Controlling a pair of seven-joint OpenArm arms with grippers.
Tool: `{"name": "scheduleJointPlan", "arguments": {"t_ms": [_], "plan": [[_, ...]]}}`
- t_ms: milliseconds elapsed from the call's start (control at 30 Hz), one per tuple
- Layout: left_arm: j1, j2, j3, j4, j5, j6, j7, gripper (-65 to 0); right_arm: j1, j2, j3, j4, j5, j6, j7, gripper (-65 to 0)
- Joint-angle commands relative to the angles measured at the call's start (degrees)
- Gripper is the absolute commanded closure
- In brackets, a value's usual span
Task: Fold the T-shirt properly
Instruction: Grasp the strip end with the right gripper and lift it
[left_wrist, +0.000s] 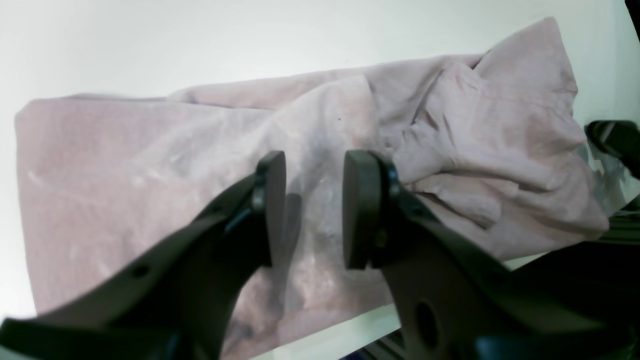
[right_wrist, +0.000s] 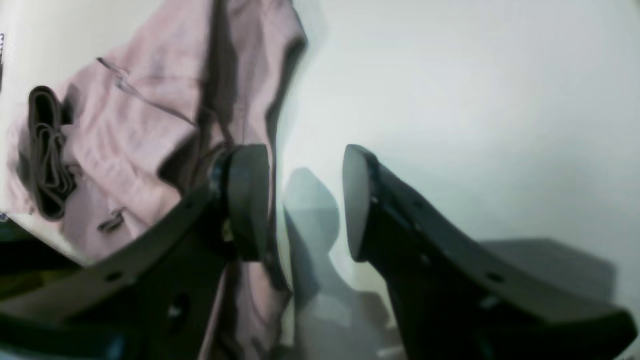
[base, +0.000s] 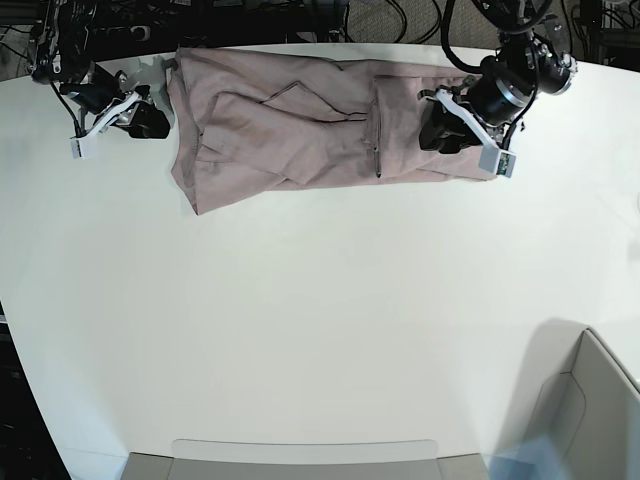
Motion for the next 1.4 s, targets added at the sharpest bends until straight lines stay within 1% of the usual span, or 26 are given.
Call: {"name": "scheduleJointPlan", "arguments": {"t_ms": [0,233,467,600,700,800,833,900,933,1000,1033,1167,1267,1300,1367], "plan": [[0.0,-0.25,-0.17,0.84,-0.61,-0.26,-1.19,-20.5,0.62,0.78,-1.4,0.26,0.21,0.93,-0.1,-24.9],[0.0,-0.25,0.01,0.84,-0.61,-0.26,-1.19,-20.5,2.38,-0.19,-7.37,-0.62,0.3,0.93,-0.01,-24.9],[0.52,-0.25,-0.08,0.84,-0.61,-0.26,-1.19,-20.5,3.7,-2.91,-8.25,0.08,0.12,0.93,-0.45,-24.9],[1.14,-0.25,0.36,0.84,-0.87,-0.26,-1.37,-20.5,4.49,-2.47,-13.44,0.0,0.12,0.75,-0.01,-24.9],[1.23,-0.25,0.27,0.84,-0.87,-0.26,-1.37,-20.5,4.75,-2.82,-15.46,-0.09,-0.05,0.58,0.08,-24.9],[1.23,-0.25,0.01,0.84,-0.87,-0.26,-1.28,-20.5,6.16,-3.97,-17.22,0.0,-3.48,0.58,0.08,-24.4],[1.23,-0.25,0.01,0.84,-0.87,-0.26,-1.28,-20.5,6.6,-4.58,-17.48,0.08,-5.5,0.58,0.08,-23.4],[1.23,-0.25,0.01,0.84,-0.87,-0.26,-1.28,-20.5,7.56,-5.55,-17.75,0.08,-9.2,0.58,0.08,-18.2],[1.23,-0.25,0.1,0.84,-0.87,-0.26,-1.28,-20.5,7.92,-6.08,-17.75,0.08,-10.87,0.58,0.08,-14.4],[1.31,-0.25,0.01,0.84,-0.96,-0.26,-1.19,-20.5,8.62,-7.13,-17.22,0.08,-13.85,0.49,0.08,-3.9],[1.58,-0.25,0.01,0.84,-0.96,-0.26,-1.19,-20.5,8.97,-7.4,-17.13,0.08,-14.82,0.4,0.08,0.0],[2.37,-0.25,0.01,0.93,-1.05,-0.26,-1.19,-20.5,10.64,-7.31,-16.43,0.08,-19.13,0.4,0.08,0.0],[2.81,-0.25,-0.08,1.11,-1.05,-0.26,-1.19,-20.5,12.49,-7.4,-10.54,0.0,-22.21,0.31,-0.1,0.0],[3.07,-0.25,-0.08,1.11,-1.05,-0.26,-1.19,-20.5,13.45,-7.4,-8.08,-0.09,-23.09,-0.21,-0.36,0.0],[3.16,-0.25,-0.17,1.19,-1.05,-0.26,-1.19,-20.5,14.86,-7.04,-4.83,-0.09,-25.2,-2.5,-0.45,0.0]]}}
